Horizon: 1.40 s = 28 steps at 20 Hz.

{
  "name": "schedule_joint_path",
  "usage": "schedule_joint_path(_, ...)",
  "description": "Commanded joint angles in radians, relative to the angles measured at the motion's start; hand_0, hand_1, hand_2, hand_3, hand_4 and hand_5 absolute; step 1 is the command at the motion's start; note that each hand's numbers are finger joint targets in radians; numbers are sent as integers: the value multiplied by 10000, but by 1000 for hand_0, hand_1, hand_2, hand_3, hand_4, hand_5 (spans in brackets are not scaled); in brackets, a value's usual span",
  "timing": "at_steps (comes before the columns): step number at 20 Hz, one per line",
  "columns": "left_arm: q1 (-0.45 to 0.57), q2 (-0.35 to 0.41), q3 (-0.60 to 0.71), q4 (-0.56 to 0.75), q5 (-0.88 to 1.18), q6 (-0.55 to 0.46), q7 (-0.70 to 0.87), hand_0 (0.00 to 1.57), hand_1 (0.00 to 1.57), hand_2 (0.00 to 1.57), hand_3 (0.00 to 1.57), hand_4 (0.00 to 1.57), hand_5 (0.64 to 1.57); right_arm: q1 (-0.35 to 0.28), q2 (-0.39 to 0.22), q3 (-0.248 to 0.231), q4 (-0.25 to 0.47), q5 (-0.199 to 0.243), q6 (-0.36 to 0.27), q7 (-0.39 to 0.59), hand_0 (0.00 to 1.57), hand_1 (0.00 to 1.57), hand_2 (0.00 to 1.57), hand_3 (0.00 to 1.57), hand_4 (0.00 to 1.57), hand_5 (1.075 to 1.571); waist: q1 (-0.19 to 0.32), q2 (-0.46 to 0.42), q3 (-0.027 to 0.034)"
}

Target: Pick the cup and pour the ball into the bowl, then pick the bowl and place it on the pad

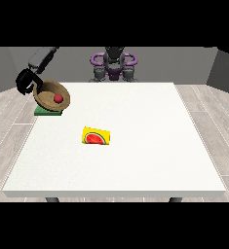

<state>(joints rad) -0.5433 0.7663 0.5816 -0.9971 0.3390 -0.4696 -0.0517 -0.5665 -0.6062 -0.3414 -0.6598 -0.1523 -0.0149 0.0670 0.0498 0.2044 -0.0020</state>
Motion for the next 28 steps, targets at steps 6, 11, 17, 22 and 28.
schedule_joint_path(6,8,457,176,-187,335,-29,37,0,0,0,0,1192,1561,-58,-412,-1028,1101,-793,320,-359,1571,1571,1571,875,710,1571,155,430,30)
schedule_joint_path(11,5,111,-112,-538,272,389,144,0,0,0,0,1195,1561,-78,-804,-848,1195,-294,-339,-656,1571,1571,1571,977,0,1554,17,322,30)
schedule_joint_path(17,399,731,279,699,217,-581,-1220,0,0,0,0,1190,1562,-458,-78,-1021,716,-589,-1287,-631,1451,1451,1393,799,0,1536,282,690,16)
schedule_joint_path(22,192,1109,260,1092,376,-592,-796,0,0,0,0,1191,1565,-366,648,-764,715,-506,-1605,-950,1434,1434,1376,670,0,1534,100,375,22)
schedule_joint_path(28,-324,1406,225,877,664,-690,-584,0,0,0,0,1194,1569,-902,-34,-269,1054,73,-1184,-907,194,194,412,787,0,1454,400,1085,23)
